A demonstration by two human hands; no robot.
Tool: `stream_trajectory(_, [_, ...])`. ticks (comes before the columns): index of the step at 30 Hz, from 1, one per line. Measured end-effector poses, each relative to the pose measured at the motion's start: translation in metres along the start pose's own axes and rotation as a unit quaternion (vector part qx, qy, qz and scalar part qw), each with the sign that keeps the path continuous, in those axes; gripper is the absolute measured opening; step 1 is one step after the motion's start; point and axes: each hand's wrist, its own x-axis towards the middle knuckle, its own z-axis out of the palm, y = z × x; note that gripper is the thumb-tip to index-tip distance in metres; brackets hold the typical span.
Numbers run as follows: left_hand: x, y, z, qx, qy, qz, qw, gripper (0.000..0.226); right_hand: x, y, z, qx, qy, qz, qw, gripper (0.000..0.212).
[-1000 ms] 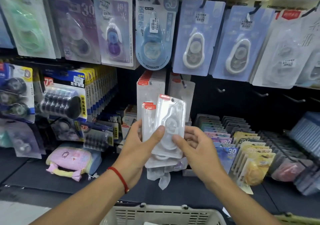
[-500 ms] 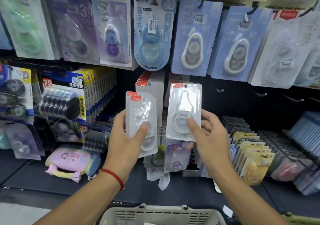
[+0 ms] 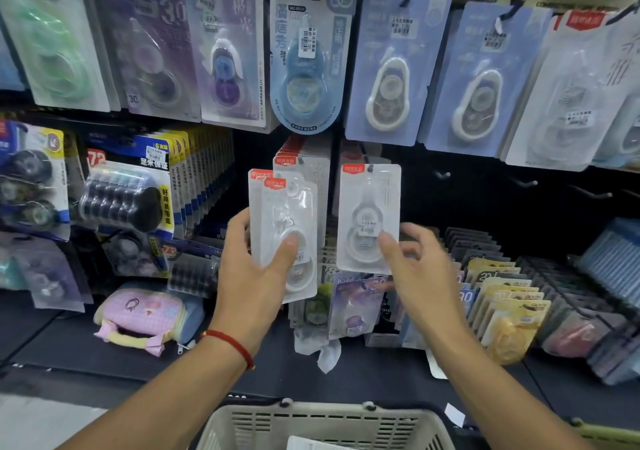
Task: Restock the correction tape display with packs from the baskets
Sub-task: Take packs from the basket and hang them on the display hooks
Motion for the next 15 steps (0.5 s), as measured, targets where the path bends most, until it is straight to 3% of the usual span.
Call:
stream_trajectory(2, [-0.001,0.000,0.000,0.003,-0.007,0.000,1.000,0.050,0.000,0.009,-0.002,-0.161,-0.009,0.043,0.986,0.069])
stream_trajectory(3, [-0.002,0.000,0.000,0.001,-0.015,-0.003,1.000,0.050,-0.003,0.011,0.000,-0.177,-0.034,0.045,0.983,0.064])
stream_trajectory(6, [-0.007,-0.004,0.003,-0.019,-0.041,-0.031,0.999,0.059,-0.014,0.005,0.010,-0.080,-0.152,0.008,0.985,0.035])
stream_trajectory(8, [-0.009,-0.006,0.005,-0.034,-0.056,-0.051,0.997,0.067,-0.021,0.002,0.016,-0.087,-0.183,-0.030,0.979,0.038])
stream_trajectory(15, [-0.002,-0.015,0.002,-0.037,-0.063,-0.073,0.995,0.050,-0.018,-0.006,0.013,0.088,-0.071,-0.012,0.994,0.024])
